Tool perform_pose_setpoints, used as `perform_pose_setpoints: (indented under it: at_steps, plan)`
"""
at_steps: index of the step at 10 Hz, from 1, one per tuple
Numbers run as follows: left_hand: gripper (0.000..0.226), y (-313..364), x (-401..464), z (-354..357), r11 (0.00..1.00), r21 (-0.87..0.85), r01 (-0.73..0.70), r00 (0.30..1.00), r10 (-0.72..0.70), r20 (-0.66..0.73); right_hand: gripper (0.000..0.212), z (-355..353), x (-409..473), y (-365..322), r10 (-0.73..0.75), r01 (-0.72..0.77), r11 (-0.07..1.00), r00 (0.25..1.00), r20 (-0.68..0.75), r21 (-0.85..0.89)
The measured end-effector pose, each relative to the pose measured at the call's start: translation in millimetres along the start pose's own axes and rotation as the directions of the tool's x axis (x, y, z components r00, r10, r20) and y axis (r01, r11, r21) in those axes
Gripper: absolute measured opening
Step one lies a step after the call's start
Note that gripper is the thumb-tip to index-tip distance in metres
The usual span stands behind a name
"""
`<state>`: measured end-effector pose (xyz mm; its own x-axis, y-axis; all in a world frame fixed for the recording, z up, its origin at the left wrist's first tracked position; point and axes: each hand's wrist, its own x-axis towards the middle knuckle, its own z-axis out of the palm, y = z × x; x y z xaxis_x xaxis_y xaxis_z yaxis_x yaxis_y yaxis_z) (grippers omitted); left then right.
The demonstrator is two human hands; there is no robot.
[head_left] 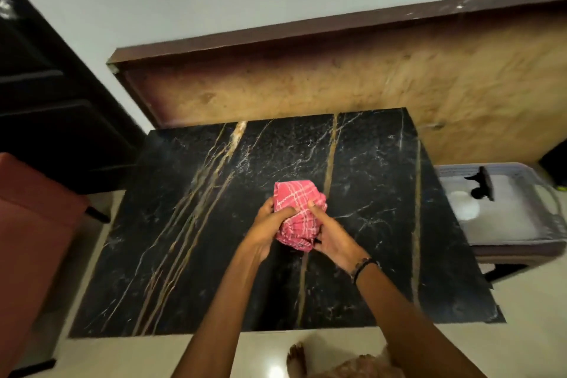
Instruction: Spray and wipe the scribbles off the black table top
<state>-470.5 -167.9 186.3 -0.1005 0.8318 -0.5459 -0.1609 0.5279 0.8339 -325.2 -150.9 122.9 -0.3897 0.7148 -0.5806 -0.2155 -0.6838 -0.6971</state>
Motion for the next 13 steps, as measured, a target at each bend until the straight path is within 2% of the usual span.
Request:
perform_pose_setpoints:
  at_steps: [1, 3, 4, 6, 7, 9, 11, 12, 13]
  plan:
    - [0.04, 15, 17, 87, 1.0, -0.021, -0.016, 0.996, 0.017, 0.085, 0.054, -77, -18, -48, -0.118, 0.12, 0.993, 0.989, -0.09, 0.02]
    - [0.042, 3, 48, 277, 0.997, -0.018, -0.078, 0.979, 0.08, 0.187, 0.042, -243, -64, -133, -0.252, 0.262, 0.965, 0.897, -0.364, -0.023]
    - [0.04, -19, 63, 364, 0.997, 0.007, -0.079, 0.969, 0.075, 0.237, 0.032, -321, -93, -160, -0.293, 0.281, 0.955, 0.839, -0.459, -0.094]
    - [0.048, -80, 91, 511, 0.991, 0.099, 0.091, 0.96, -0.114, 0.254, 0.047, -462, -119, -170, -0.235, 0.179, 0.972, 0.784, -0.575, -0.154]
    - [0.047, -113, 116, 551, 0.978, 0.145, 0.149, 0.96, -0.178, 0.215, 0.048, -508, -102, -153, -0.193, 0.123, 0.98, 0.772, -0.605, -0.156]
    - [0.051, -173, 186, 584, 0.958, 0.232, 0.166, 0.974, -0.197, 0.114, 0.039, -572, -36, -111, -0.151, 0.066, 0.985, 0.776, -0.612, -0.159]
    - [0.064, -214, 232, 589, 0.953, 0.189, 0.237, 0.943, -0.272, 0.191, 0.052, -611, 2, -89, -0.199, 0.021, 0.96, 0.754, -0.626, -0.28]
    - [0.056, -220, 230, 582, 0.953, 0.212, 0.216, 0.95, -0.256, 0.18, 0.056, -610, 1, -86, -0.223, 0.016, 0.945, 0.762, -0.607, -0.327]
    - [0.054, -213, 208, 570, 0.924, 0.361, 0.123, 0.963, -0.199, 0.182, 0.054, -596, -4, -91, -0.32, 0.06, 0.919, 0.691, -0.648, -0.39]
